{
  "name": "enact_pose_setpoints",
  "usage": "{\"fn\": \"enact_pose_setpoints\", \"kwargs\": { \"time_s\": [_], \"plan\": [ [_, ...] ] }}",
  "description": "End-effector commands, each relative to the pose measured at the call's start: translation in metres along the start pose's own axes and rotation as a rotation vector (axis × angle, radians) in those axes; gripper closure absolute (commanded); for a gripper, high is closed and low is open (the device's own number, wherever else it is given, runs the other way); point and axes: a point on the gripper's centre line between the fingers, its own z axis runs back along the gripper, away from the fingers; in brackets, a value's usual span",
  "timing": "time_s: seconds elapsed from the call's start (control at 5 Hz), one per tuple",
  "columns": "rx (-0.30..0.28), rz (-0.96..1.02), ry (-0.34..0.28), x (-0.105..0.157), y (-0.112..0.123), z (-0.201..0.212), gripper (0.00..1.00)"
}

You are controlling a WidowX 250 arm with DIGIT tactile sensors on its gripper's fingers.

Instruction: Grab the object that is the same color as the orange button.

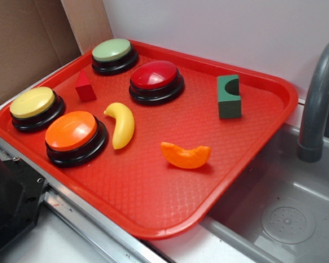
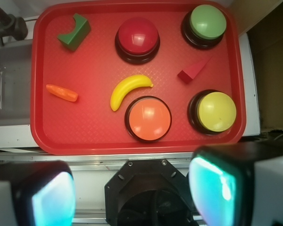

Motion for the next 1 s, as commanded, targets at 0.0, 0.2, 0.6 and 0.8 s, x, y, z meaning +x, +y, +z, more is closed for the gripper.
{"fn": "enact_pose_setpoints", "kwargs": {
  "time_s": [0.0,0.2,0.6,0.8],
  "plan": [
    [0.000,0.000,0.000,0.000,0.000,0.000,0.00],
    [-0.071,-0.248,-0.087,0.026,-0.040,-0.013,0.00],
    [-0.101,-0.750,-0.077,0.053,-0.103,-0.064,0.00],
    [-0.104,-1.002,-0.004,0.049,-0.124,-0.109,0.00]
  ]
}}
